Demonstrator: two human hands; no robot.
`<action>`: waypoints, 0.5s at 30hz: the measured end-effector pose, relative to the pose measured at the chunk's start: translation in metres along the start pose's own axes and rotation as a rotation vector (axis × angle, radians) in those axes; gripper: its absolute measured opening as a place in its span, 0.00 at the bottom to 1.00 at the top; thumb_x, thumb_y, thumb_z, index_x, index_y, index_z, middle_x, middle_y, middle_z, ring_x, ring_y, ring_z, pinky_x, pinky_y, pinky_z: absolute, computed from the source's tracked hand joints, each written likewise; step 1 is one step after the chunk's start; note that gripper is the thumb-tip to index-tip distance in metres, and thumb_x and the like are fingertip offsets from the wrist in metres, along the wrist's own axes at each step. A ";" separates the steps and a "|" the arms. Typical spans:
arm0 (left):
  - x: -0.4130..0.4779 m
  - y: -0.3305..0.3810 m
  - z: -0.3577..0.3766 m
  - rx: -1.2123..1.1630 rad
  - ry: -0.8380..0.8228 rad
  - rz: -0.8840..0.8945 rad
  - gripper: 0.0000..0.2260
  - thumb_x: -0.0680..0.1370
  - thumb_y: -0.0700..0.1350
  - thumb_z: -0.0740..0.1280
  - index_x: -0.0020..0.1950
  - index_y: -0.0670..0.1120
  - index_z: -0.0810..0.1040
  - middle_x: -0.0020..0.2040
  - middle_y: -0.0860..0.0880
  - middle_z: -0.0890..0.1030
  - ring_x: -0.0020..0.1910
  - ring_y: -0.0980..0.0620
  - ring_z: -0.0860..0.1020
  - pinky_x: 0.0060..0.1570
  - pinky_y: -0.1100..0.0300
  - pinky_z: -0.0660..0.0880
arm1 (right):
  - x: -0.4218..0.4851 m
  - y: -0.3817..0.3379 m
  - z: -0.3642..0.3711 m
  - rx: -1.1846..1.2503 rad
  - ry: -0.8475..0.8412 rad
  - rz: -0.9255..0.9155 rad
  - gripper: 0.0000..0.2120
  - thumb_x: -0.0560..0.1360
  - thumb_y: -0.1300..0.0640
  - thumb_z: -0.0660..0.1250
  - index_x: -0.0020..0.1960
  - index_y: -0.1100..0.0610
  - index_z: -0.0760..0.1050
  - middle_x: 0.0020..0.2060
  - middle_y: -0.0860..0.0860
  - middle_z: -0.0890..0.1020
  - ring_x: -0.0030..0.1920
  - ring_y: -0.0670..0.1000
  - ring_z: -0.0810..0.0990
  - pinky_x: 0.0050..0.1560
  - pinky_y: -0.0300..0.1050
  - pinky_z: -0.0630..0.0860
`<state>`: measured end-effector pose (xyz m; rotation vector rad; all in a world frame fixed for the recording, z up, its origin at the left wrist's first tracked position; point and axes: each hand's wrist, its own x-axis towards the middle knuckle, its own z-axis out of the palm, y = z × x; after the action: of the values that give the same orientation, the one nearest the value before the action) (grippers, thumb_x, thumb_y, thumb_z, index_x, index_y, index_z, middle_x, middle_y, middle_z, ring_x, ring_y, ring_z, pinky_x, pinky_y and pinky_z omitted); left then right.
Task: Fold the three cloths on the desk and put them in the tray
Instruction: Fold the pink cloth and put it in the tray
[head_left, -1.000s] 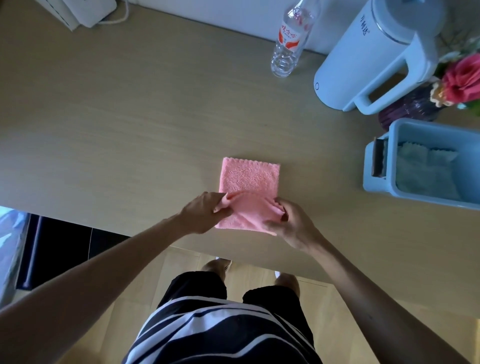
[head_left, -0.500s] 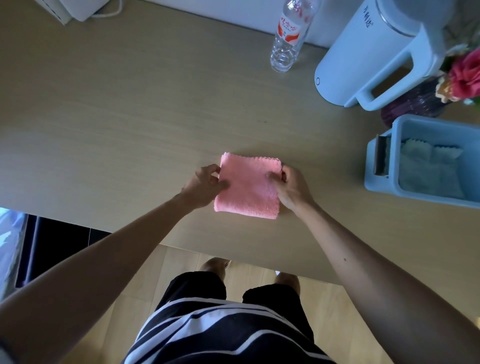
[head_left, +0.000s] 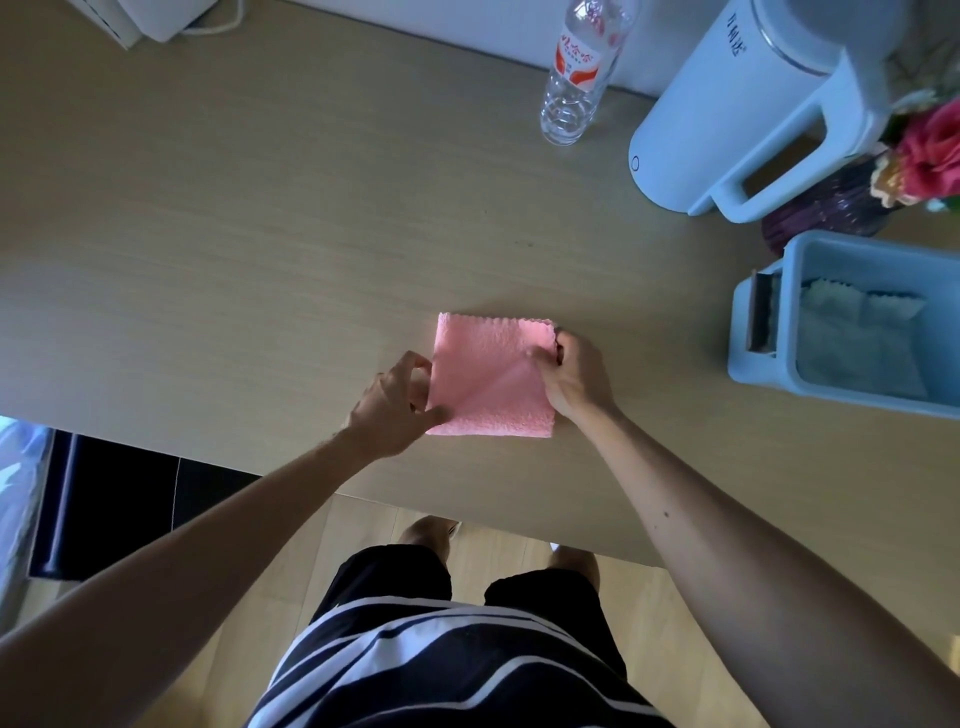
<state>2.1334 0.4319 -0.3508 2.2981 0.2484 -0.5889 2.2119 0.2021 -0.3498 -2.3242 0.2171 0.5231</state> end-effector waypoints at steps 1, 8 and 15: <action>-0.001 -0.001 0.001 0.022 0.017 0.001 0.27 0.70 0.52 0.79 0.61 0.44 0.70 0.46 0.48 0.86 0.37 0.53 0.80 0.33 0.63 0.74 | -0.001 0.000 0.000 0.013 0.010 -0.011 0.19 0.78 0.56 0.68 0.32 0.51 0.64 0.25 0.45 0.68 0.25 0.44 0.64 0.23 0.34 0.62; 0.006 0.024 0.002 0.330 0.344 0.513 0.18 0.76 0.51 0.66 0.62 0.45 0.72 0.58 0.47 0.75 0.56 0.48 0.73 0.52 0.49 0.75 | -0.007 -0.002 -0.004 0.075 0.002 0.012 0.10 0.80 0.53 0.66 0.50 0.60 0.74 0.38 0.48 0.77 0.31 0.43 0.72 0.30 0.38 0.67; 0.019 0.022 0.028 0.581 0.070 0.616 0.31 0.83 0.56 0.56 0.79 0.38 0.59 0.81 0.39 0.57 0.81 0.41 0.53 0.78 0.42 0.53 | -0.047 -0.010 0.024 -0.321 0.286 -0.384 0.25 0.82 0.48 0.60 0.75 0.59 0.65 0.69 0.58 0.74 0.69 0.56 0.71 0.69 0.51 0.68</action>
<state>2.1480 0.3969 -0.3640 2.7495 -0.6649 -0.2745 2.1649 0.2259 -0.3390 -2.6616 -0.1942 0.0320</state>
